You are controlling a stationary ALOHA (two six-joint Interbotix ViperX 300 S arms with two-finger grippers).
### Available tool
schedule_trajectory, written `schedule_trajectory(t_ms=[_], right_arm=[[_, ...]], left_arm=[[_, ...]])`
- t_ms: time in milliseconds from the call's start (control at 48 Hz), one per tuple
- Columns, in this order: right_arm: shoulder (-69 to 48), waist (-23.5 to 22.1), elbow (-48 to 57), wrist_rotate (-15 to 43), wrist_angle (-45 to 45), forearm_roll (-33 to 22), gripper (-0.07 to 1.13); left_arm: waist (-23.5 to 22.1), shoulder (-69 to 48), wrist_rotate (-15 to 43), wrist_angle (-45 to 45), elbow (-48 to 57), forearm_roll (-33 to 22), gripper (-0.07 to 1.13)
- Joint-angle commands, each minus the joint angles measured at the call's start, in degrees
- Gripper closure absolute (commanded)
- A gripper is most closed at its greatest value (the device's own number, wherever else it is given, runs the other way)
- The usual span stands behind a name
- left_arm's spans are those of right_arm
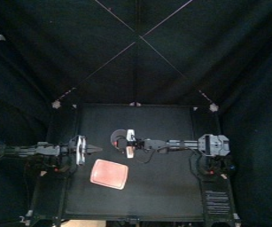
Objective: Pick the red chile then place it in the grey bowl
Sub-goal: Drop red chile in the grey bowl and return to neutral
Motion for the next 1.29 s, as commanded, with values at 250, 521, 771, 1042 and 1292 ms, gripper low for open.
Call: schedule_trajectory(t_ms=[250,521,771,1042,1292], right_arm=[[1.0,-2.5,0.9,-0.4,-2.5,4.8,0.28],[-4.7,-2.6,6.2,0.0,-9.8,7.4,0.14],[-21.6,-2.1,20.0,0.5,-22.4,10.5,0.14],[-45.2,4.1,37.7,0.7,-25.1,12.5,0.14],[-63.9,8.4,50.9,0.9,-25.5,14.5,0.14]], left_arm=[[0.1,0.2,0.0,-0.3,-0.6,0.0,1.10],[0.1,0.2,0.0,-0.3,-0.6,0.0,1.10],[0.1,0.1,0.0,-0.3,-0.5,-0.1,1.10],[0.4,-0.3,0.0,-0.3,-0.4,0.0,1.10],[0.4,-0.4,0.1,-0.3,-0.4,0.1,1.10]])
